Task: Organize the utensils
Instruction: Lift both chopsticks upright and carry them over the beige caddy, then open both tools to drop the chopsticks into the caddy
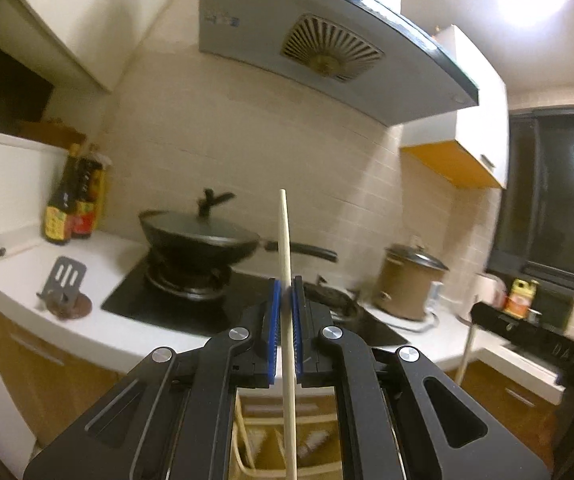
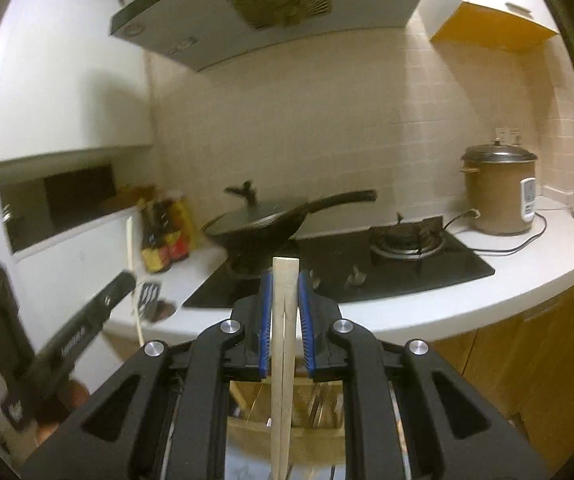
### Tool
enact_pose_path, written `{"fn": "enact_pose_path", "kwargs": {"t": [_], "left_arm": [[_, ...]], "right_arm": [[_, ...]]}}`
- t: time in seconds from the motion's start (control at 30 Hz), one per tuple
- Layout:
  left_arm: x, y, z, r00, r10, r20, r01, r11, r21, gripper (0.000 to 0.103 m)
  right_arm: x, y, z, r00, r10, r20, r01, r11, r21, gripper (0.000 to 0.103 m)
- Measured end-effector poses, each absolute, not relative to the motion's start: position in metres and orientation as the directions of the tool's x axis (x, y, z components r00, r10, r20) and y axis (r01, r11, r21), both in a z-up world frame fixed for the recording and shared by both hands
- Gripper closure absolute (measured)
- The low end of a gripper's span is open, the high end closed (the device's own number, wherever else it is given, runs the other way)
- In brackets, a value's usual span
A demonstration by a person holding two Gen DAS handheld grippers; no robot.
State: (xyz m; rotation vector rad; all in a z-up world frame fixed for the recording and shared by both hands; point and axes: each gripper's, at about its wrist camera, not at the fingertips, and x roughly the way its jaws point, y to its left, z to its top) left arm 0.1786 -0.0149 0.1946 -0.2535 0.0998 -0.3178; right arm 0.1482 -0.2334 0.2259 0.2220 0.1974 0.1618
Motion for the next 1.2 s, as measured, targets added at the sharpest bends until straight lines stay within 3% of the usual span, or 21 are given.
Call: {"fn": "enact_pose_path", "kwargs": {"t": [0.2,0.7,0.93,1.2], "left_arm": [[0.213,-0.025,0.176,0.941,-0.334,-0.051,0.307,0.909,-0.280,0.099],[0.245,-0.026,0.124,0.946,-0.318,-0.062,0.287,0.912,-0.294,0.099],[0.250,-0.023,0.109,0.938,-0.333,-0.100,0.290,0.908,-0.302,0.099],[0.233,-0.010,0.113,0.911,-0.389,-0.138,0.330,0.886,-0.326,0.074]], "right_arm": [[0.190,-0.241,0.216,0.982,0.131,-0.137,-0.086,0.952,0.295,0.092],[0.218,-0.211,0.163,0.993,0.087,-0.080,-0.076,0.988,0.136,0.092],[0.218,-0.203,0.149,0.988,0.117,-0.102,-0.105,0.988,0.117,0.092],[0.198,-0.208,0.147,0.969,0.180,-0.169,-0.161,0.979,0.123,0.088]]}}
